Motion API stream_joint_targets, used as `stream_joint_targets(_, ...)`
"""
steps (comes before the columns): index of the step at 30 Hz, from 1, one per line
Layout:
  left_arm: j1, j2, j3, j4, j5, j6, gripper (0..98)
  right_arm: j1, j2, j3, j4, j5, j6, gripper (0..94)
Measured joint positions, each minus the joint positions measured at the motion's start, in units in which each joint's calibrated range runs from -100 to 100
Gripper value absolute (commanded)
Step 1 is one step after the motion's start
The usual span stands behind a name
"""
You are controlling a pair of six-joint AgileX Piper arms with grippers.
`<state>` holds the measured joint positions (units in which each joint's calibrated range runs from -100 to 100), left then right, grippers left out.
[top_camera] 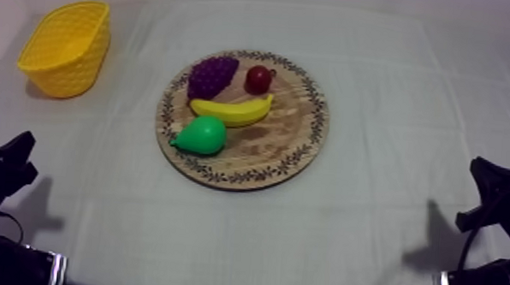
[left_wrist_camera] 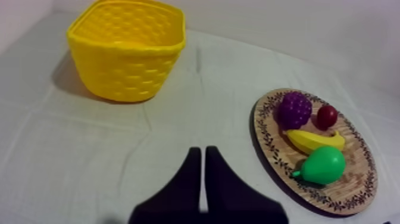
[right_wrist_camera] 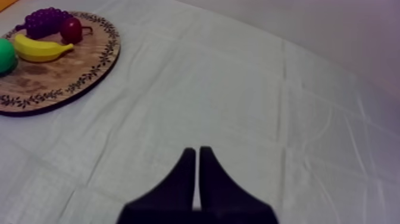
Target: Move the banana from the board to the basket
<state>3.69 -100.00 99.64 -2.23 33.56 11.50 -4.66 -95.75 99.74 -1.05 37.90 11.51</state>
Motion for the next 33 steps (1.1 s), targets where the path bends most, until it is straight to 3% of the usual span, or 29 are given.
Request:
stream_joint_targets(18, -0.3, 0.0, -0.6, 0.09, 0.0, 0.2, 0.0, 0.0, 0.0, 0.0, 0.0, 0.0, 0.0, 0.4)
stream_joint_targets(25, -1.5, 1.7, -3.8, 0.37, 8.0, 1.4, 0.0, 0.0, 0.0, 0.0, 0.0, 0.0, 0.0, 0.4)
stream_joint_targets(33, -1.0, 13.3, -11.4, 0.7, 13.7, 2.7, 0.0, 0.0, 0.0, 0.0, 0.0, 0.0, 0.0, 0.4)
